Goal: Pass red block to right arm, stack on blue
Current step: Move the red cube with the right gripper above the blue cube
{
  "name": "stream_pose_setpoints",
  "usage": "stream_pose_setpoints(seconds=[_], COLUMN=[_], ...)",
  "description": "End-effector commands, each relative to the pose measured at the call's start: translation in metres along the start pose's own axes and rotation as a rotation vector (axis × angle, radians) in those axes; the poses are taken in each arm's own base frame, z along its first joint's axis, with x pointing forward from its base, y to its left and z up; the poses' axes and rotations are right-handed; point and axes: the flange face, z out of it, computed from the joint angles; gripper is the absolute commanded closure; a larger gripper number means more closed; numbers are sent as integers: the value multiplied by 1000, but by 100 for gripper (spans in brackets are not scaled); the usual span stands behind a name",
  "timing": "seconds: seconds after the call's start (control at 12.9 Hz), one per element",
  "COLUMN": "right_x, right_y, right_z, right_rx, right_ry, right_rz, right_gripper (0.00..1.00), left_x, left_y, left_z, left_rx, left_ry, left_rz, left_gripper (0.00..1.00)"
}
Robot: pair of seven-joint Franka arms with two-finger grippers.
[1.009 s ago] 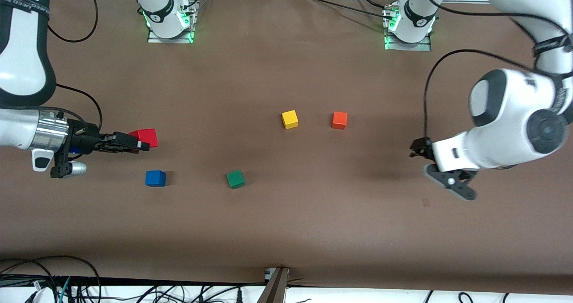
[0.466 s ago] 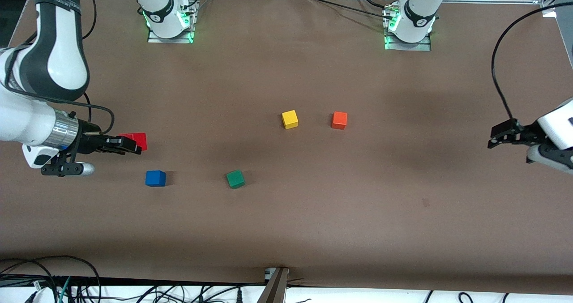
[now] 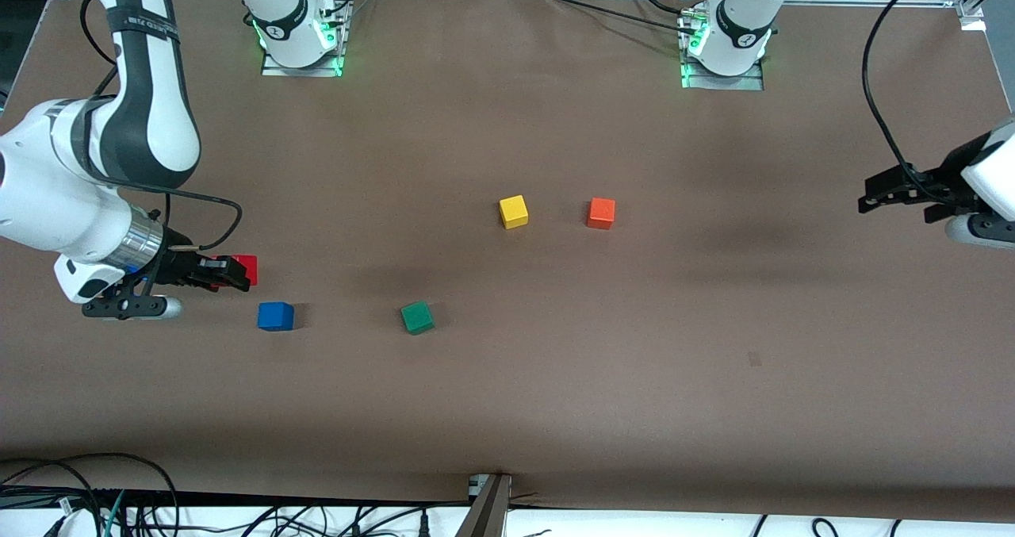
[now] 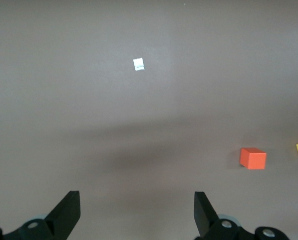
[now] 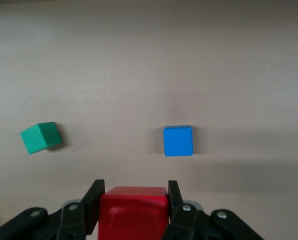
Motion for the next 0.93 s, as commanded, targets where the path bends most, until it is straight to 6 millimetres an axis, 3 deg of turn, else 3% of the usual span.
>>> stream_pose_setpoints(seconds=[0.0, 0.16, 0.39, 0.47, 0.54, 0.7, 0.85], right_x=[-27, -40, -53, -57, -62, -58, -48], right_y=[4, 3, 9, 12, 16, 20, 23], right_z=[11, 33, 56, 66, 75, 88, 99], right_rx=[-10, -54, -80, -94, -110, -134, -159], right_ry=[52, 91, 148, 170, 197, 213, 238], right_rz=[-7, -35, -75, -92, -94, -99, -98], right_gripper=[85, 85, 85, 85, 85, 85, 85], left_x=[-18, -31, -29, -29, -29, -26, -24], left_y=[3, 5, 20, 21, 8, 8, 22], left_z=[-9, -13, -13, -14, -12, -10, -8], left_rx=[20, 14, 110, 115, 101, 87, 90], left_ry=[-37, -69, -78, -79, -82, -83, -87], left_rz=[-18, -13, 23, 31, 10, 4, 19], left_gripper=[0, 0, 0, 0, 0, 0, 0])
